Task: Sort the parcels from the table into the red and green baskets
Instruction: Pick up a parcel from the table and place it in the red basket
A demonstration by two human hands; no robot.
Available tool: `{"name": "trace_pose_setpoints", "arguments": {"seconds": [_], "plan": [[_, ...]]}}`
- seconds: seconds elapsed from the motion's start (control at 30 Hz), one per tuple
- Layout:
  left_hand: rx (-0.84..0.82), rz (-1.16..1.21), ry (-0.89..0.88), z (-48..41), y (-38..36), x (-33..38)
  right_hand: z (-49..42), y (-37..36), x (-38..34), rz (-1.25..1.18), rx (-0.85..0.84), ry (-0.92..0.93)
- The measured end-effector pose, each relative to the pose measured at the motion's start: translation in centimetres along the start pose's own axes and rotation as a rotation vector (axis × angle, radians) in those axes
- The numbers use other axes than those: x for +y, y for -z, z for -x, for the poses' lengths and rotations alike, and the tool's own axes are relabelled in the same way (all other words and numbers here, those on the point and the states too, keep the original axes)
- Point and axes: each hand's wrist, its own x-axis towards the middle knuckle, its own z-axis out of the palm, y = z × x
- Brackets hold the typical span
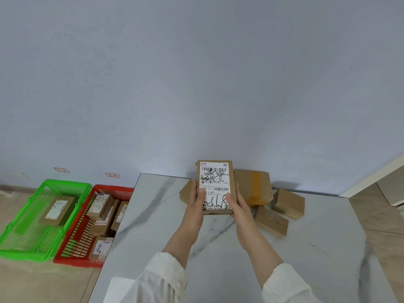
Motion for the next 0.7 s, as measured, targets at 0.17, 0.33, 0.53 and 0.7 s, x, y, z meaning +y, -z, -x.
{"name": "trace_pose_setpoints", "arguments": {"seconds": [0.17,0.33,0.53,0.7], "plan": [[0.043,0.025,0.012,-0.1,0.1,-0.7,0.0,-1.0,0.8,-0.044,0.009,0.011],[0.109,0.007,0.018,0.6,1.4,-1.9,-0.2,-2.0,2.7,-0.048,-0.021,-0.017],[0.258,0.065,0.072,2.9,6.8,-3.3,0.6,-6.9,5.8,0.013,-0.129,-0.073],[0.376,0.113,0.054,5.6,14.2,-3.2,2.7,-14.4,6.7,0.069,-0.251,-0.087]]}}
